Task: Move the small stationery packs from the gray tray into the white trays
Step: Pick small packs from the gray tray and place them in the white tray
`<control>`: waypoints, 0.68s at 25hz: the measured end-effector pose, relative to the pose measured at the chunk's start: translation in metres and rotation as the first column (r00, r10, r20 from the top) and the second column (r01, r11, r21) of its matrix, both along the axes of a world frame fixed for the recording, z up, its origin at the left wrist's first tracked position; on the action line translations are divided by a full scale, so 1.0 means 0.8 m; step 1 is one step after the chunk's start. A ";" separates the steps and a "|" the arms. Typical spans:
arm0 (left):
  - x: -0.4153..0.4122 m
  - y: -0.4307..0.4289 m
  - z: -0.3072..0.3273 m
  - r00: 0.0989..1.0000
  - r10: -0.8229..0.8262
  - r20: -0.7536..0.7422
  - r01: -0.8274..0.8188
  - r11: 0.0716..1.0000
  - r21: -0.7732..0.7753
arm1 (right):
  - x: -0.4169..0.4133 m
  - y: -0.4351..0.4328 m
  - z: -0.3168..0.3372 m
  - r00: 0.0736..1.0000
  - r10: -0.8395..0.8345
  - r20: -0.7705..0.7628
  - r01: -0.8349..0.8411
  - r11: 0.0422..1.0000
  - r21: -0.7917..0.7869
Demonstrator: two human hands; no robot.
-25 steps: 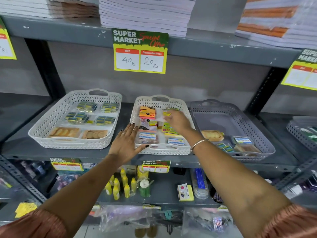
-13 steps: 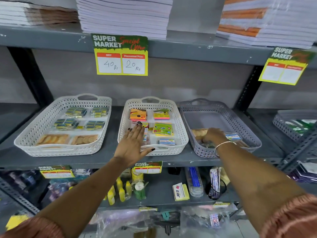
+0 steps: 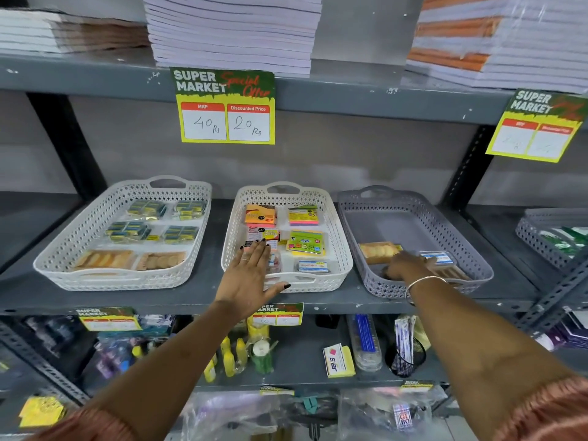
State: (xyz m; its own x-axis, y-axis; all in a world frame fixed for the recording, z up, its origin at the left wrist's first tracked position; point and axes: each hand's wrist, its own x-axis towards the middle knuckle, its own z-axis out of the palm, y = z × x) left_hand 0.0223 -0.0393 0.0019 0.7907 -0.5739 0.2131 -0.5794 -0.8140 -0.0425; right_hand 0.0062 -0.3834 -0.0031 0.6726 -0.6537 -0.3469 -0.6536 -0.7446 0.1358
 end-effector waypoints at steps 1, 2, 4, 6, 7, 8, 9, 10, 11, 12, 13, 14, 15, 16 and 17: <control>0.001 0.000 0.000 1.000 0.003 -0.002 -0.003 1.000 -0.005 | -0.001 -0.002 0.001 1.000 -0.003 0.022 0.003 1.000 -0.007; 0.001 -0.001 -0.001 1.000 0.006 -0.003 -0.006 1.000 -0.009 | -0.003 -0.003 0.001 0.999 -0.014 0.041 0.015 1.000 -0.012; 0.001 -0.002 -0.001 1.000 0.010 0.001 -0.010 1.000 -0.010 | -0.006 -0.002 0.003 0.998 -0.002 0.061 0.002 1.000 0.005; 0.000 -0.001 -0.001 1.000 0.012 0.005 -0.012 1.000 -0.003 | -0.004 0.000 0.001 0.999 0.008 0.050 -0.010 0.999 0.038; 0.000 -0.001 -0.001 1.000 0.014 0.001 -0.014 1.000 -0.002 | -0.004 0.001 0.001 0.999 0.000 0.052 -0.003 0.999 0.049; 0.000 -0.001 -0.002 1.000 0.018 -0.001 -0.018 1.000 -0.004 | -0.006 0.007 0.004 0.999 0.000 0.042 -0.001 1.000 0.023; 0.000 -0.002 -0.002 1.000 0.022 0.000 -0.022 1.000 -0.006 | -0.007 0.011 0.006 0.998 -0.017 0.058 0.016 1.000 0.015; 0.001 -0.002 -0.001 1.000 0.023 0.002 -0.023 1.000 -0.006 | -0.010 0.017 0.011 0.998 -0.013 0.063 0.014 1.000 -0.009; 0.000 -0.002 -0.001 1.000 0.022 -0.001 -0.022 1.000 -0.005 | -0.010 0.023 0.013 0.997 -0.013 0.071 0.014 1.000 -0.012; 0.000 -0.002 -0.001 1.000 0.021 -0.005 -0.021 1.000 -0.006 | -0.010 0.028 0.015 0.997 0.003 0.081 -0.001 1.000 -0.026; -0.001 -0.002 -0.001 1.000 0.021 -0.011 -0.021 1.000 -0.011 | -0.011 0.032 0.016 0.996 0.005 0.090 -0.003 1.000 -0.023; -0.001 -0.002 -0.001 1.000 0.021 -0.013 -0.021 1.000 -0.017 | -0.009 0.034 0.015 0.996 0.014 0.085 -0.012 1.000 -0.028; -0.002 -0.002 -0.001 1.000 0.021 -0.014 -0.021 1.000 -0.020 | -0.009 0.037 0.019 0.995 0.015 0.097 -0.014 1.000 -0.013; -0.002 -0.002 -0.001 1.000 0.021 -0.013 -0.021 1.000 -0.019 | -0.008 0.038 0.023 0.994 0.020 0.103 -0.021 1.000 0.008; -0.001 -0.002 -0.001 1.000 0.021 -0.011 -0.022 1.000 -0.018 | -0.010 0.040 0.031 0.996 0.012 0.089 -0.016 0.999 0.047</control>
